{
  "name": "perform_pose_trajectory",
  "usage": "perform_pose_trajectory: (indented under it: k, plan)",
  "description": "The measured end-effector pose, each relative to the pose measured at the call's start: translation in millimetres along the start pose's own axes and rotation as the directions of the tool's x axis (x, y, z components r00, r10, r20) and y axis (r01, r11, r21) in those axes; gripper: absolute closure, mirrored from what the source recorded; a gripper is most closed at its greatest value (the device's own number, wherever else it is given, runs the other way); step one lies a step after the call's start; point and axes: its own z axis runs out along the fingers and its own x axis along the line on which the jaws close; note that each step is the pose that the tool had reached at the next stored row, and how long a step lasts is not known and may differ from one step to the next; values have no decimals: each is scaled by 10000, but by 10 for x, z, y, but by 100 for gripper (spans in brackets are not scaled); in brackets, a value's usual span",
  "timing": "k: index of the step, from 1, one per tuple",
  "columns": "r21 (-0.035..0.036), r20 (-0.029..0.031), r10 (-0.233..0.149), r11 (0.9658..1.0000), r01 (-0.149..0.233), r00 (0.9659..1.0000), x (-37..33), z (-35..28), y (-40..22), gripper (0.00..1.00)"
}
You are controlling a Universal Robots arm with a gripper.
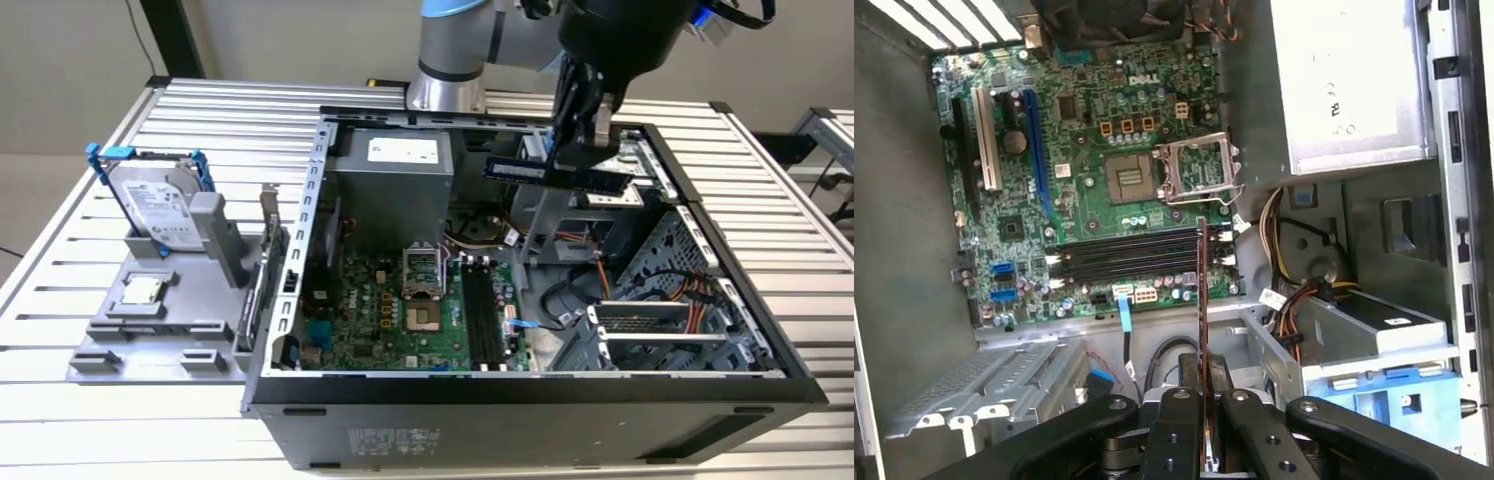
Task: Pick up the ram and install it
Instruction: 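Pick up the ram and move it above insertion slot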
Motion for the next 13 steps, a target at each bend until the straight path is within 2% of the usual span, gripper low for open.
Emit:
perform_pose_trajectory:
  k: [5, 13]
  plan:
    - [23, 8, 632, 9980, -632, 9980, 0, 0, 0, 100]
    - [46, 16, 1272, 9919, -1272, 9919, 0, 0, 0, 100]
